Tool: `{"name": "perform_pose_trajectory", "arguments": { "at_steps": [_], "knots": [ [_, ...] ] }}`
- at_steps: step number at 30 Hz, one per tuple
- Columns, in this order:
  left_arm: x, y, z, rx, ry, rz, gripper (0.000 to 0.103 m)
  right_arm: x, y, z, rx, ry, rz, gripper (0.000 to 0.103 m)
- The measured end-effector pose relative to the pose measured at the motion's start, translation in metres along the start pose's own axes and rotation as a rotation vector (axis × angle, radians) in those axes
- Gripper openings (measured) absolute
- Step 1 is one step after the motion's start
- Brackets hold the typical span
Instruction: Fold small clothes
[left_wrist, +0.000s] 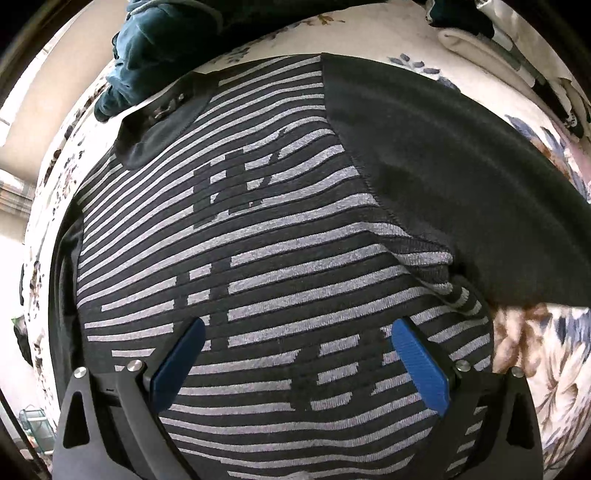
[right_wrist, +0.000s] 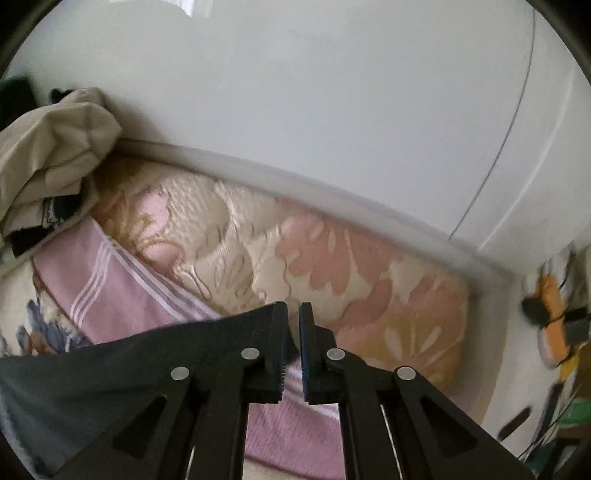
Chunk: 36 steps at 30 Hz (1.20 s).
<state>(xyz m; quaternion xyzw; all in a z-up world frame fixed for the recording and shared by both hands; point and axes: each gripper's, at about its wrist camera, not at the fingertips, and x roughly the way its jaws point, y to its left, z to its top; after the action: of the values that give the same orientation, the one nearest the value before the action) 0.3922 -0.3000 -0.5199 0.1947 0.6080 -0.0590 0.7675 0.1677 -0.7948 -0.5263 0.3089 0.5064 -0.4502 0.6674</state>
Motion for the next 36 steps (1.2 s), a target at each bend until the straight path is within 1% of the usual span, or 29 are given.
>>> {"name": "perform_pose_trajectory", "arguments": {
  "at_steps": [1,2,3,4,5,6,7,8,9,11,14,15,16,17,18,21,24,25,28,30,33,34,36],
  "knots": [
    [0.001,0.000,-0.001,-0.003,0.001,0.000,0.103,-0.002,-0.011,-0.001,0.052,0.006,0.018,0.028],
    [0.001,-0.001,-0.002,-0.007,0.003,-0.002,0.103,-0.006,-0.023,-0.006,0.117,0.002,0.063,0.035],
    [0.002,-0.002,-0.003,-0.011,0.007,-0.003,0.103,-0.009,-0.030,-0.012,0.168,0.007,0.107,0.046],
    [0.003,-0.002,-0.005,-0.012,0.013,-0.002,0.103,-0.009,-0.040,-0.021,0.236,0.027,0.170,0.053],
    [0.005,-0.002,-0.007,-0.013,0.019,-0.004,0.103,-0.003,-0.051,-0.033,0.322,0.070,0.262,0.054],
    [0.008,-0.003,-0.009,-0.014,0.029,-0.001,0.103,0.005,-0.056,-0.043,0.381,0.113,0.326,0.054],
    [0.009,-0.004,-0.011,-0.013,0.034,0.001,0.103,0.013,-0.059,-0.050,0.419,0.141,0.372,0.054],
    [0.012,-0.005,-0.013,-0.013,0.043,0.001,0.103,0.027,-0.061,-0.059,0.477,0.175,0.440,0.054],
    [0.014,-0.005,-0.016,-0.012,0.050,0.001,0.103,0.034,-0.060,-0.066,0.512,0.184,0.459,0.054],
    [0.015,-0.006,-0.020,-0.012,0.054,0.003,0.103,0.045,-0.054,-0.071,0.554,0.165,0.508,0.054],
    [0.016,-0.006,-0.022,-0.017,0.060,0.003,0.103,0.046,-0.043,-0.069,0.575,0.089,0.520,0.053],
    [0.017,-0.006,-0.022,-0.019,0.060,0.003,0.103,0.046,-0.040,-0.063,0.572,0.069,0.531,0.038],
    [0.017,-0.005,-0.022,-0.020,0.061,0.002,0.103,0.044,-0.037,-0.057,0.562,0.054,0.542,0.014],
    [0.017,-0.004,-0.021,-0.022,0.062,0.001,0.103,0.044,-0.029,-0.056,0.544,0.049,0.523,0.009],
    [0.017,-0.004,-0.021,-0.025,0.060,0.000,0.103,0.040,-0.025,-0.053,0.537,0.037,0.516,0.007],
    [0.015,0.001,-0.021,-0.037,0.063,-0.004,0.103,0.022,-0.017,-0.050,0.518,-0.008,0.498,0.005],
    [0.012,0.016,-0.022,-0.065,0.064,-0.015,0.103,-0.010,-0.007,-0.041,0.478,-0.065,0.500,0.005],
    [0.011,0.024,-0.023,-0.080,0.062,-0.019,0.103,-0.024,-0.005,-0.037,0.454,-0.084,0.508,0.005],
    [0.007,0.046,-0.028,-0.127,0.052,-0.019,0.103,-0.068,0.017,-0.033,0.358,-0.136,0.528,0.005],
    [0.006,0.070,-0.034,-0.177,0.053,-0.015,0.103,-0.096,0.046,-0.034,0.280,-0.154,0.550,0.005],
    [0.008,0.112,-0.047,-0.261,0.056,-0.001,0.103,-0.141,0.115,-0.053,0.114,-0.174,0.588,0.005],
    [0.008,0.124,-0.051,-0.288,0.056,0.005,0.103,-0.154,0.141,-0.062,0.058,-0.175,0.605,0.005],
    [0.013,0.161,-0.065,-0.356,0.061,0.022,0.103,-0.176,0.199,-0.084,-0.066,-0.172,0.642,0.005]
  ]
}}
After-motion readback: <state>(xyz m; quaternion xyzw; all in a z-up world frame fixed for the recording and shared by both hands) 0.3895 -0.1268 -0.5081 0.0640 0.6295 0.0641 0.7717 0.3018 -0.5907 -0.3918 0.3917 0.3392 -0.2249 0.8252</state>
